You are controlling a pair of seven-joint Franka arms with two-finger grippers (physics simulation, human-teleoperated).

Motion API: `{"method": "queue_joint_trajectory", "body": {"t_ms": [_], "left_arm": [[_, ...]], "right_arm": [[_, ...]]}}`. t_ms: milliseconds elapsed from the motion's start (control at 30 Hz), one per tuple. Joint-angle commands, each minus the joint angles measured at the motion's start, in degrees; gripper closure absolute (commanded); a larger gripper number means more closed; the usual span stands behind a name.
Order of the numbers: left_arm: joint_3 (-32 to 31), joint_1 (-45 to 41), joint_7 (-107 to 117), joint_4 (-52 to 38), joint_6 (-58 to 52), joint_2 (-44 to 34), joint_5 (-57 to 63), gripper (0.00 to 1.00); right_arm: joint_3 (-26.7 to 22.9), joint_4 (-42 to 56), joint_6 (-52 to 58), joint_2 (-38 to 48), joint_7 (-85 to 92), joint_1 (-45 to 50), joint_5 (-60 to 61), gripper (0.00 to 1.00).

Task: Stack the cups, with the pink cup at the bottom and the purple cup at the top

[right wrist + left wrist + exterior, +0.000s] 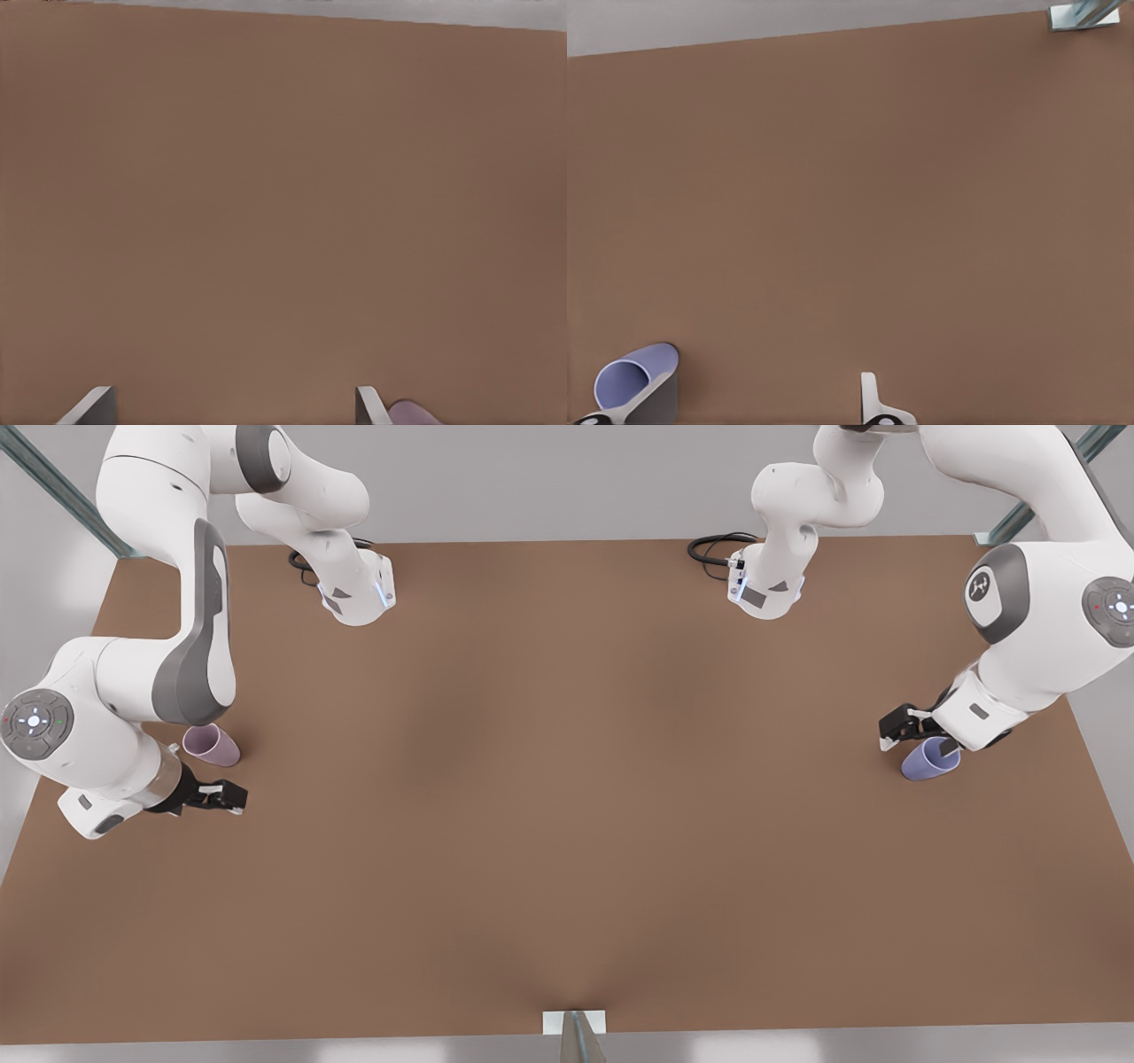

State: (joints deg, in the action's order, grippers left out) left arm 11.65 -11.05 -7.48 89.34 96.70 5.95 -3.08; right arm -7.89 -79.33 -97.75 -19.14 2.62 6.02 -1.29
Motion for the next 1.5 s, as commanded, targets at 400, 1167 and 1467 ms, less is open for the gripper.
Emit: {"method": "queue_joint_trajectory", "body": {"t_ms": [400,1167,1467], "left_arm": [[0.04,0.59,-1.66,-1.62,-2.92,1.61,-0.18,0.0],[-0.13,0.59,-1.49,-1.8,-4.07,2.05,-0.18,0.0],[-0.13,0.59,-1.14,-2.77,-4.07,2.75,-0.35,0.0]], "right_arm": [[-0.37,-34.49,-10.88,17.73,12.14,-15.25,3.58,0.0],[-5.82,-47.24,-31.18,12.9,28.32,-18.41,-0.73,0.0],[-6.96,-49.52,-33.56,12.02,35.97,-21.57,-1.43,0.0]]}}
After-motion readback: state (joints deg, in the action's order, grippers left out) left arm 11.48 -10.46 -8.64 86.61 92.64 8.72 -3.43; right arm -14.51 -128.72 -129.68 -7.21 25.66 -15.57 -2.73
